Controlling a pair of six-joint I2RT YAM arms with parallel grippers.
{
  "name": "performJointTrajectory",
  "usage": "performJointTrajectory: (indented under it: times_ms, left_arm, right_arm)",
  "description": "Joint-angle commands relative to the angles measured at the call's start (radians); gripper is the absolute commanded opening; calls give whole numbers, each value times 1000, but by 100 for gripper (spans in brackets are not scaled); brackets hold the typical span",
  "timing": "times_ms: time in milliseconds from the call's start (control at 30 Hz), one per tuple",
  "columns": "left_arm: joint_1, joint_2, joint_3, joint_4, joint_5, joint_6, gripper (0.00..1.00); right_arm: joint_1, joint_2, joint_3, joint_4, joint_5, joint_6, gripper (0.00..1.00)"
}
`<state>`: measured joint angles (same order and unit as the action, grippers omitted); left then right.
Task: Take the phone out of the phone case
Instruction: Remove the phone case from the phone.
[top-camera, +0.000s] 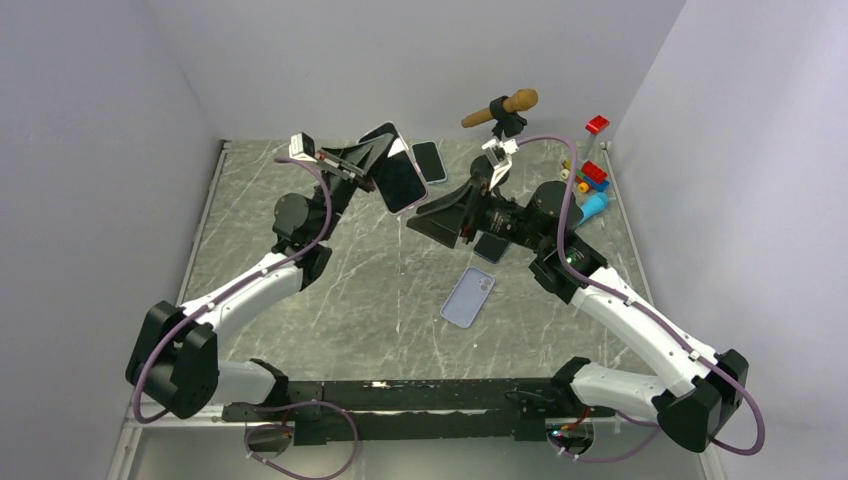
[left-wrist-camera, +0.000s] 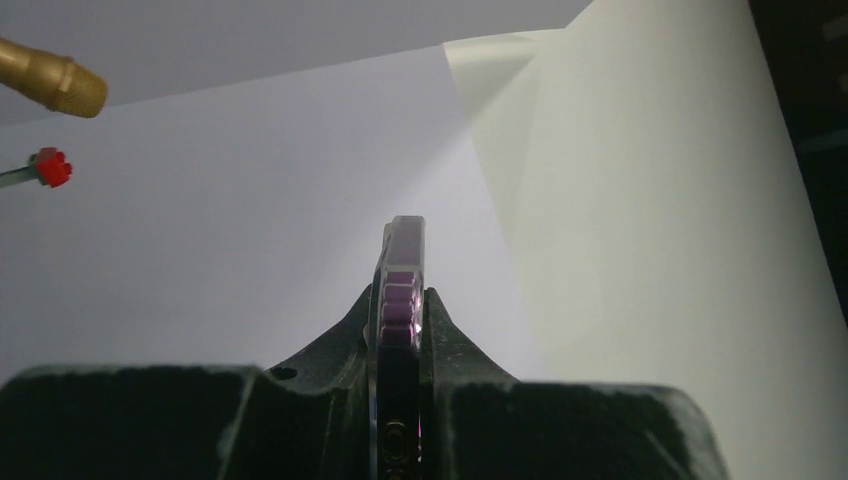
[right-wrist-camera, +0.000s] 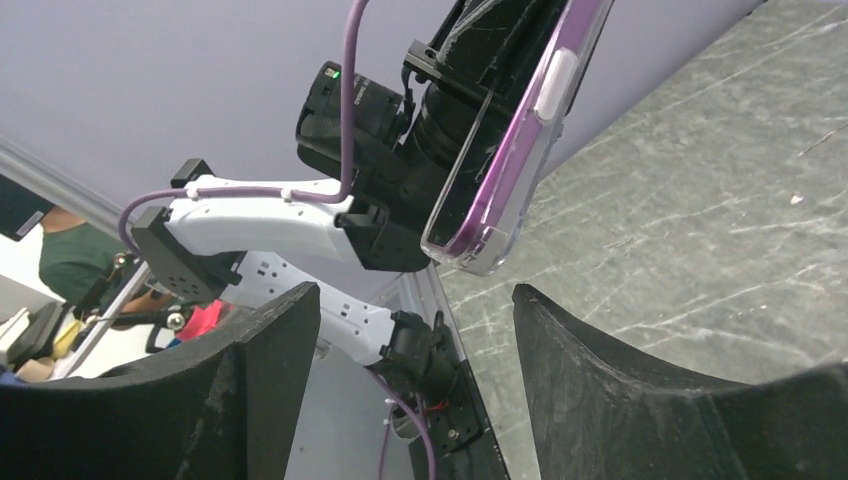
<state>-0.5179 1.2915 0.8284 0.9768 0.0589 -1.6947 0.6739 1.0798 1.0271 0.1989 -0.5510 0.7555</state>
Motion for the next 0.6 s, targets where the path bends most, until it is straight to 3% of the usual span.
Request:
performJointTrajectory:
  times_ms: [0, 200, 367, 567]
  left_arm:
    - [-37, 44, 80, 225, -71, -16, 0]
    - [-50, 55, 66, 275, -97, 16, 0]
    - [-51, 64, 56, 314, -99, 20, 0]
    - [-57, 53, 49, 311, -97, 26, 0]
  right_arm:
    - [5, 21, 3, 95, 45, -39, 73]
    - [26, 88, 2, 159, 63, -67, 70]
    - [41, 93, -16, 139, 125, -93, 59]
    - [48, 111, -1, 132, 141, -151, 59]
